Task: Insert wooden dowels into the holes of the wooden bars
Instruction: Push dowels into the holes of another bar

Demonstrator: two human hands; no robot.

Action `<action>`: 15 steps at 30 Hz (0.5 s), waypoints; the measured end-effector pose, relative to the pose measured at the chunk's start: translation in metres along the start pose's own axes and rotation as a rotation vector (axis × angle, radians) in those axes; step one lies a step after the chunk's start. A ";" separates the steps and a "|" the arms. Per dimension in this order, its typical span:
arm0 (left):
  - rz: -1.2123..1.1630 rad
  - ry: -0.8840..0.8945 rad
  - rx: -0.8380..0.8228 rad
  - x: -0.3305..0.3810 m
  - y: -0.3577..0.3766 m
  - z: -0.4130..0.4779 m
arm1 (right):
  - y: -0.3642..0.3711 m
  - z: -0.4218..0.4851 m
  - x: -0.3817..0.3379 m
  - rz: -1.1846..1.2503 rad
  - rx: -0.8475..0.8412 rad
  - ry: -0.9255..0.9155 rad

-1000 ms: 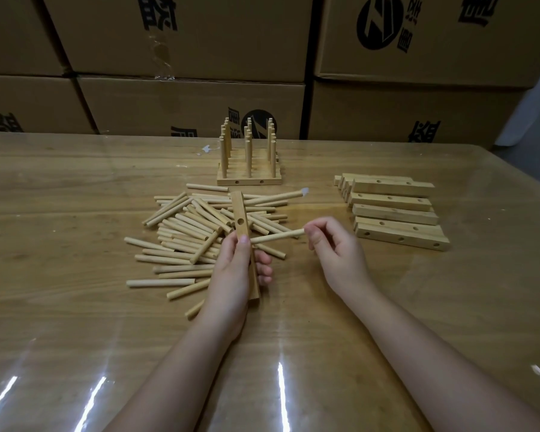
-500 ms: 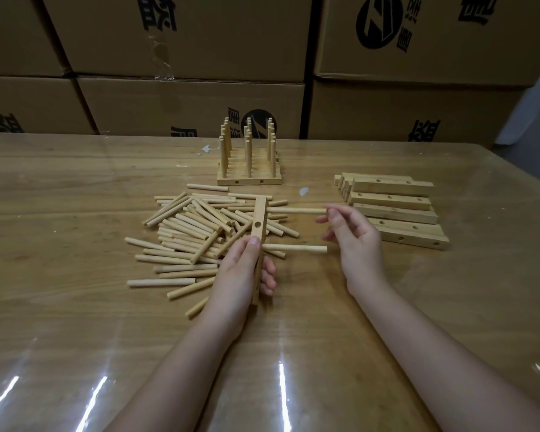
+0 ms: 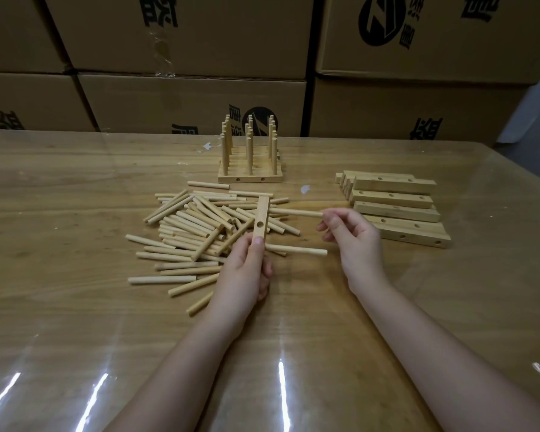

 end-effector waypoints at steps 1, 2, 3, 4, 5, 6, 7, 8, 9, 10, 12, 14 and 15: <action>0.008 0.001 0.000 0.000 0.000 0.000 | 0.000 0.000 0.000 -0.015 0.001 -0.007; 0.017 0.001 0.000 0.000 0.000 0.000 | -0.001 0.000 0.000 -0.027 0.000 -0.015; 0.027 0.001 0.000 -0.001 0.000 0.000 | -0.001 0.000 0.000 -0.036 -0.001 -0.021; 0.037 0.002 -0.001 -0.001 0.000 -0.001 | -0.001 0.000 -0.001 -0.043 -0.004 -0.026; 0.048 0.003 -0.002 -0.001 0.000 -0.001 | -0.001 0.000 -0.001 -0.048 -0.006 -0.029; 0.058 0.004 -0.003 -0.001 0.000 -0.001 | -0.001 0.000 -0.001 -0.052 -0.009 -0.028; 0.065 0.006 -0.002 -0.001 0.000 -0.001 | -0.001 0.000 -0.001 -0.054 -0.011 -0.027; 0.070 0.007 -0.001 -0.001 0.000 -0.001 | -0.001 0.001 0.000 -0.052 -0.012 -0.027; 0.071 0.007 -0.001 -0.001 0.000 -0.001 | 0.000 0.001 0.000 -0.048 -0.014 -0.029; 0.069 0.003 -0.003 -0.001 0.000 0.000 | 0.001 0.000 0.000 -0.040 -0.014 -0.028; 0.041 -0.014 -0.019 -0.002 0.000 0.000 | 0.002 0.000 0.000 -0.016 -0.008 -0.018; -0.032 -0.034 -0.045 -0.002 0.000 -0.001 | 0.003 0.000 0.001 0.019 -0.006 0.001; -0.092 -0.046 -0.047 -0.002 -0.001 -0.001 | 0.003 0.001 0.001 0.045 -0.012 0.008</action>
Point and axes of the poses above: each hand's wrist, its own z-axis towards the middle knuckle, its own y-axis out of the palm, x = y × z, the point moved 6 cm from there along z, towards the middle knuckle, and after that the axes turned 3 degrees about -y, right-handed, at the moved point
